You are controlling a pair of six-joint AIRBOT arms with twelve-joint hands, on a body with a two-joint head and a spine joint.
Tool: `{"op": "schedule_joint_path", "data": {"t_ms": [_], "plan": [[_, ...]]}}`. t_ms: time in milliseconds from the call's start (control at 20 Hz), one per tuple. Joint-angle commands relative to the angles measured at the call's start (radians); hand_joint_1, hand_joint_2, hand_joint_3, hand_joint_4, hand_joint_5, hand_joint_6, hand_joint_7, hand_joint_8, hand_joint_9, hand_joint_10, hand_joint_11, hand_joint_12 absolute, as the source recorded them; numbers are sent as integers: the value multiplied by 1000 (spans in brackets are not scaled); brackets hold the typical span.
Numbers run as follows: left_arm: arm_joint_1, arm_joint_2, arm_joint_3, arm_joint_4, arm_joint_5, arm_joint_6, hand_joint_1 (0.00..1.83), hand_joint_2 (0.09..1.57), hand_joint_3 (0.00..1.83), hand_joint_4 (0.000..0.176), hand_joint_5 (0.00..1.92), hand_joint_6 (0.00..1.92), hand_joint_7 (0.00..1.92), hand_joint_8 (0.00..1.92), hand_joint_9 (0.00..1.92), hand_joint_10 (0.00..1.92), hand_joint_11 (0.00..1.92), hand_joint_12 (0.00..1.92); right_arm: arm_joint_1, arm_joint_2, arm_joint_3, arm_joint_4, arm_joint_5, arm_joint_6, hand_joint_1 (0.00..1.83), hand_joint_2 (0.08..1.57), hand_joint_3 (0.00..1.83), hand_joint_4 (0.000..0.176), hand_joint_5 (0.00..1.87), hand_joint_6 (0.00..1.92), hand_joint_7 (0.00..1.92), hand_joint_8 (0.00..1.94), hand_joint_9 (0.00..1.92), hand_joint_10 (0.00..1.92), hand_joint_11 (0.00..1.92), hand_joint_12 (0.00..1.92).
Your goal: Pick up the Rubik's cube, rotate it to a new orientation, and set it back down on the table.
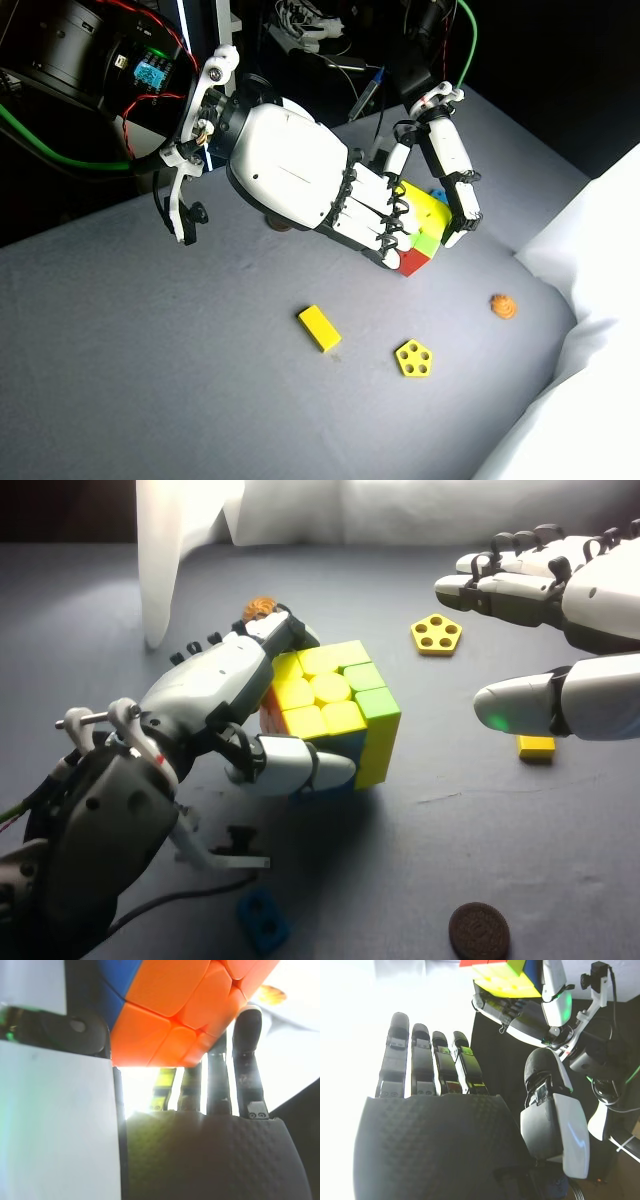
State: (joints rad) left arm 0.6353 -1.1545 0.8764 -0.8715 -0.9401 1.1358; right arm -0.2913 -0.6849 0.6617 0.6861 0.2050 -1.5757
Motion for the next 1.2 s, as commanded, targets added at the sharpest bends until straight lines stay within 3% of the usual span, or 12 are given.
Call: {"op": "schedule_joint_path", "data": {"t_ms": [0,100,150,350,500,550,650,800,850,1000,1050,1150], "plan": [[0,6,0,66,-121,-28,1147,1106,0,0,233,1404,114,1662,209,1733,271,1786,9,4,-5,-12,90,0,0,1262,0,0,0,0,0,0,34,5,0,188],[11,5,0,66,-122,-38,1157,1099,0,0,253,1385,139,1624,216,1700,268,1768,8,4,-7,-12,90,0,0,1263,1,0,0,0,14,5,43,9,0,220],[21,3,1,68,-128,-45,1138,1086,0,0,260,1391,193,1587,249,1669,294,1744,7,3,-8,-12,90,0,0,1265,1,0,0,0,13,0,64,14,0,365],[43,-1,2,68,-150,-62,1110,1126,10,0,225,1382,135,1602,198,1687,250,1761,6,3,-11,-12,91,0,0,1270,2,0,0,0,0,0,49,5,0,349],[62,-5,1,68,-160,-72,1074,1138,6,0,159,1380,181,1430,209,1560,230,1712,2,2,-12,-12,91,0,0,1274,1,0,0,0,5,1,54,4,0,282],[66,-7,1,70,-161,-75,1070,1132,2,0,148,1237,222,1296,244,1462,224,1682,0,2,-13,-12,91,0,0,1276,2,0,0,0,7,1,61,7,0,271],[73,-11,1,70,-162,-78,1029,1113,0,0,240,747,297,975,287,1260,175,1645,-5,2,-15,-12,91,-2,0,1276,1,0,0,0,29,5,93,17,0,378],[78,-15,0,71,-167,-78,742,1029,0,1,270,27,390,21,404,197,21,1184,-8,0,-17,-12,91,-2,0,1284,2,0,0,0,3,0,60,5,0,228],[78,-15,0,71,-168,-78,742,1029,0,1,270,27,390,21,404,197,21,1184,-8,0,-17,-12,92,-2,0,1284,2,0,0,0,3,0,60,5,0,228],[78,-14,-2,72,-170,-78,636,937,0,16,95,1,167,4,264,11,0,892,-8,0,-19,-13,97,-3,0,1287,2,0,0,0,0,0,57,4,0,185],[77,-14,-5,72,-171,-77,589,883,0,31,3,0,69,3,129,6,0,657,-8,-2,-20,-23,124,-3,0,1287,1,0,0,0,18,2,50,6,0,243],[75,-14,-10,73,-171,-73,563,859,0,46,0,0,6,0,15,0,0,393,-20,-9,-22,-74,202,1,0,1283,0,0,0,0,33,5,57,8,0,275]]}}
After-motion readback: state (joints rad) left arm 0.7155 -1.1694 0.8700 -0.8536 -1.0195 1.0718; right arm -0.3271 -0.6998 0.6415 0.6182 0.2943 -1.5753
